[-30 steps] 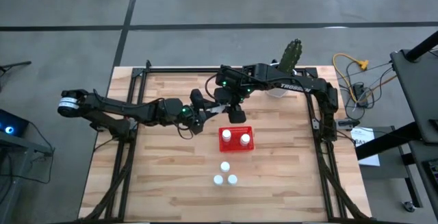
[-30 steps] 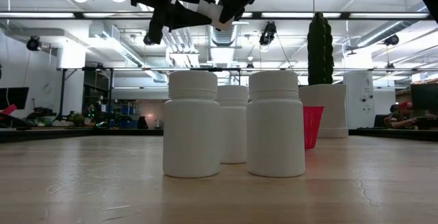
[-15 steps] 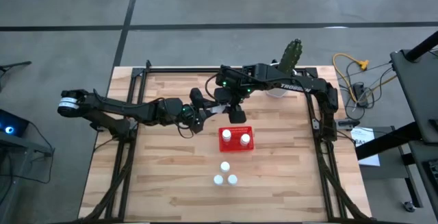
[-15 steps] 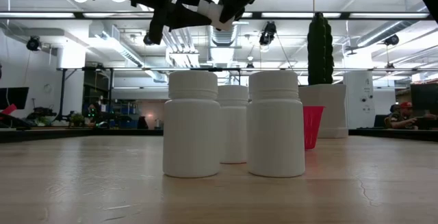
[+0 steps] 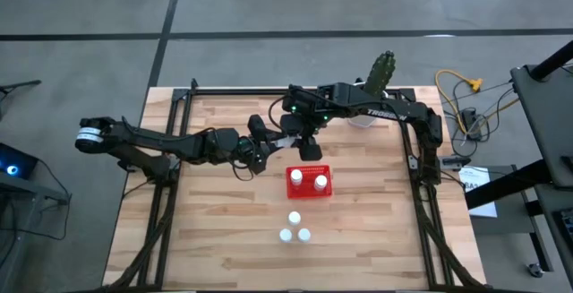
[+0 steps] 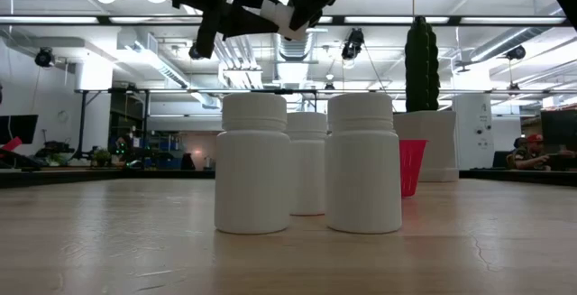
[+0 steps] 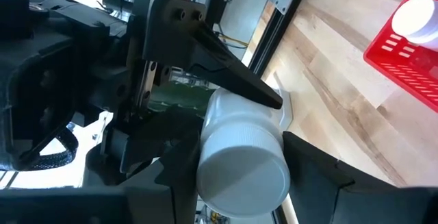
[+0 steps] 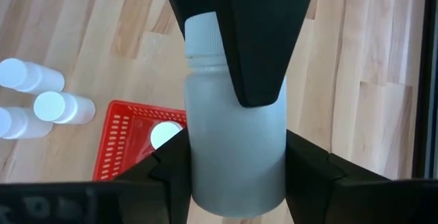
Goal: Pick and place pill bottles into a basket
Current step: Adjust the white pill bottles in the red basket
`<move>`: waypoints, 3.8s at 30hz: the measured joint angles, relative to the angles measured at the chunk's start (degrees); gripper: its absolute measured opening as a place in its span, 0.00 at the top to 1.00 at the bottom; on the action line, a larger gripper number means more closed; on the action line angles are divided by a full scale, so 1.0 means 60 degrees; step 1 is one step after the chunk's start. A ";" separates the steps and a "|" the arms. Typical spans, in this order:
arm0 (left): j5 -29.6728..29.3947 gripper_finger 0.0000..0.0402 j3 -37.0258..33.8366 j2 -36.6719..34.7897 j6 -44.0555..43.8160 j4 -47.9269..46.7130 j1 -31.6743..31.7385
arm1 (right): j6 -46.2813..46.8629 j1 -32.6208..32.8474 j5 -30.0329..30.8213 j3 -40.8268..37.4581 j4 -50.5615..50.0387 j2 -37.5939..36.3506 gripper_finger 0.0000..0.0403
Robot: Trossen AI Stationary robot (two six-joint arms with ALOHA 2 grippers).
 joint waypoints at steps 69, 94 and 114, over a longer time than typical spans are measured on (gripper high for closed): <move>0.1130 0.61 0.0366 0.0022 -0.3271 -0.1736 0.0004 | -0.1007 -0.4349 -0.0490 -0.3316 0.5645 -0.3803 0.98; 0.4088 0.61 0.4393 0.2466 -0.5543 -0.6802 -0.0375 | -0.0530 -0.6017 -0.0487 -0.5828 0.6450 -0.6233 0.98; 0.4864 0.61 0.6300 0.4687 -0.6259 -0.9036 -0.0393 | -0.0860 -0.6309 -0.0571 -0.6298 0.6475 -0.6229 0.98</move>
